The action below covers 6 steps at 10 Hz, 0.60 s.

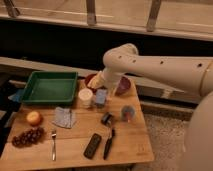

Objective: Place grapes in purple bowl

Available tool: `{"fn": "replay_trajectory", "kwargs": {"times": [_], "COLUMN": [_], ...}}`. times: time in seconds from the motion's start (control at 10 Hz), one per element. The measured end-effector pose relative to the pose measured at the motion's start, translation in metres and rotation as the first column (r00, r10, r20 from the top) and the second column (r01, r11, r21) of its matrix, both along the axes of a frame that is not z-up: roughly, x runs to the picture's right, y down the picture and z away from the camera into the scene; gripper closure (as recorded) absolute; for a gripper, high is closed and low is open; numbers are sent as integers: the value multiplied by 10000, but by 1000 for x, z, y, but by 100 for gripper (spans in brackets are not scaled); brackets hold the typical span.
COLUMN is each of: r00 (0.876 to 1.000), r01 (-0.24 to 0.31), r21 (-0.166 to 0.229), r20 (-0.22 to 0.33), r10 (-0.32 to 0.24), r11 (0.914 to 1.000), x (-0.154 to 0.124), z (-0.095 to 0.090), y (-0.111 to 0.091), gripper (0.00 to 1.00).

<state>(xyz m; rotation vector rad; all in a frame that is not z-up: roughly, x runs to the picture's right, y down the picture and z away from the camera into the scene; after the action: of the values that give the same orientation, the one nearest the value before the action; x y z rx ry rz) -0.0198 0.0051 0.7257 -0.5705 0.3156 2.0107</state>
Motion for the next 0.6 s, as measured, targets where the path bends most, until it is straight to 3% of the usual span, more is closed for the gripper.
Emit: {"fn": "replay_trajectory", "kwargs": {"times": [0.3, 0.6], "r00": [9910, 9915], "r01": [771, 795], "r21": [-80, -44], "r20": [1100, 1039], "r10": [-758, -786], "r11": [9970, 9968], "x": [-77, -74], "z": [-5, -4], "y": [12, 11], "gripper": [38, 38]}}
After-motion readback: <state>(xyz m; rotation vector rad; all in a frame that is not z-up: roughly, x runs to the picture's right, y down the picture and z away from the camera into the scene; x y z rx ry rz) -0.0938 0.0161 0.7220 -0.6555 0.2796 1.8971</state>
